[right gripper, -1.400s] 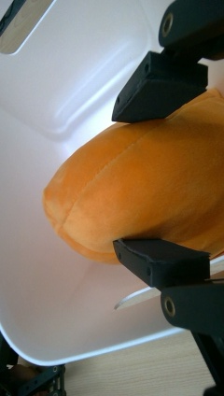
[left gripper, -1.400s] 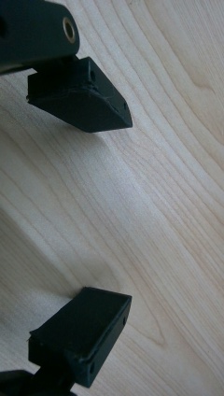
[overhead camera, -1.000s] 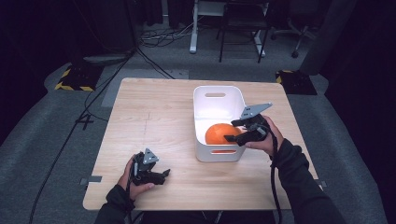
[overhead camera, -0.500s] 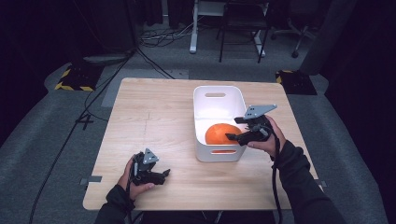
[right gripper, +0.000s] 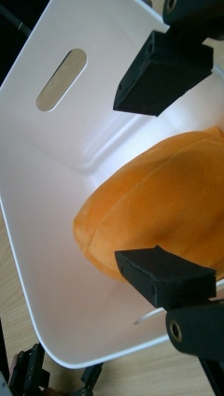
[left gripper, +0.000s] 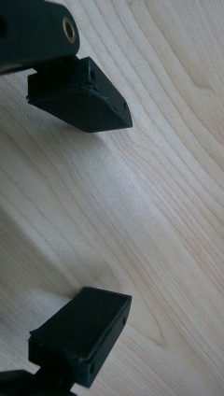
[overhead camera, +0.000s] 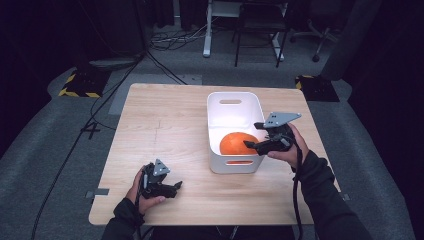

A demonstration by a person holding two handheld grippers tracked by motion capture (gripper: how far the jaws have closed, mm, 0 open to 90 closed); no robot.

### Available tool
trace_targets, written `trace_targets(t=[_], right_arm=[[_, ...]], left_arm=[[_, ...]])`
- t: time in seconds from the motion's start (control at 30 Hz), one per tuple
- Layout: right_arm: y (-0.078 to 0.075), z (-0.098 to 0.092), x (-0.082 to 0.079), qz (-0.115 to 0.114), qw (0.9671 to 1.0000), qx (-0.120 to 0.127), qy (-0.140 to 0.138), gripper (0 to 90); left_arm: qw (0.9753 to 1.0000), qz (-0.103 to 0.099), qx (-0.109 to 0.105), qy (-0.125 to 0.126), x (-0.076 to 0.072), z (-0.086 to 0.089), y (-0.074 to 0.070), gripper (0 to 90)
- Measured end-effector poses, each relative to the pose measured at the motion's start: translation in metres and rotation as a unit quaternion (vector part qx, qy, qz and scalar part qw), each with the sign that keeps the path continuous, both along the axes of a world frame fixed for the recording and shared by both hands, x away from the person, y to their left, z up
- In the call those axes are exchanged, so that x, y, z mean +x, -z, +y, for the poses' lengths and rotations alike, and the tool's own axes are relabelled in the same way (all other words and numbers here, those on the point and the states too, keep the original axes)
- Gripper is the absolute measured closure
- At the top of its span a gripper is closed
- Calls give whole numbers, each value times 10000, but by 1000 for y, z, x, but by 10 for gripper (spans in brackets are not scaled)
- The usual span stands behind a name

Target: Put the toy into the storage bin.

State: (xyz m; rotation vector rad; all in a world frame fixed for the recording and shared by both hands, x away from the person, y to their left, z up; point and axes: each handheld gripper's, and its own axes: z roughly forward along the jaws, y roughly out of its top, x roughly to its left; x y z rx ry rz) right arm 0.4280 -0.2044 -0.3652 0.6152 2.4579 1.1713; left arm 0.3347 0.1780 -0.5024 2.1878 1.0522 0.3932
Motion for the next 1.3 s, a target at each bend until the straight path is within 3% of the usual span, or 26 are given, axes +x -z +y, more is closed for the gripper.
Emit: trace_targets(t=[0.23, 0.53, 0.73, 1.3], right_arm=[[-4, -3, -1, -139, 9998, 89, 123, 236], [-8, -7, -3, -169, 9996, 91, 191, 231], [-12, -8, -5, -332, 9991, 82, 242, 234], [-23, -21, -6, -504, 9974, 59, 512, 238]], left_arm=[[10000, -19, 15, -14, 0, 0, 0, 146], [10000, -9, 16, -17, 0, 0, 0, 146], [10000, -9, 16, -19, 0, 0, 0, 146], [10000, -6, 13, -22, 0, 0, 0, 146]])
